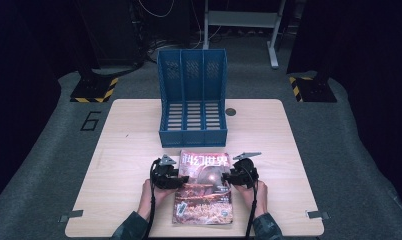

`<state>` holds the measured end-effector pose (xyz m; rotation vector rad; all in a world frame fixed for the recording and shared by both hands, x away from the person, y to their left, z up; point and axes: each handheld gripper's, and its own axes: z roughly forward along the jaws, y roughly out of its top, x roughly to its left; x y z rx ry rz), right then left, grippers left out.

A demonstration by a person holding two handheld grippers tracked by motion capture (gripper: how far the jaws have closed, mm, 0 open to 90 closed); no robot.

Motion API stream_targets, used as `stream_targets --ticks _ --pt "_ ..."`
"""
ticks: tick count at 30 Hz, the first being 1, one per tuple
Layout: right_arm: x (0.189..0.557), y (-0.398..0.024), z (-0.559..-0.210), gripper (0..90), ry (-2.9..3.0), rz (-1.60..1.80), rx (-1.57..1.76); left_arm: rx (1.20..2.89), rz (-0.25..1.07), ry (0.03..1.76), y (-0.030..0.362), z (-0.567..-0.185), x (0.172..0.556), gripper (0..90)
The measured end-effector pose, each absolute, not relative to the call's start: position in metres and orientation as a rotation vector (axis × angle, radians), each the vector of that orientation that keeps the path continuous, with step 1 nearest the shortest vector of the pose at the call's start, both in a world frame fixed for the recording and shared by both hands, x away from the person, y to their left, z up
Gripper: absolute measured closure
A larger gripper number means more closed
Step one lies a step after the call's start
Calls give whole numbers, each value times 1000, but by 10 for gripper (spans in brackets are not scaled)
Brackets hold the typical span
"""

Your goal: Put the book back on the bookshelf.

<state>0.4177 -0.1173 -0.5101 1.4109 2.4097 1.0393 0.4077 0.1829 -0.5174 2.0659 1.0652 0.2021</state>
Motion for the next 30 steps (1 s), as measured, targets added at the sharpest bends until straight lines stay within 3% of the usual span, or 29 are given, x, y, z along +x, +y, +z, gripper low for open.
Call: stream_targets --ticks 10,30 --pt "416 -118 -511 598 2393 1059 1416 2065 69 1012 184 -517 418 353" --pt "416 -118 -512 603 2384 1071 1409 2083 -1 962 166 -514 426 390"
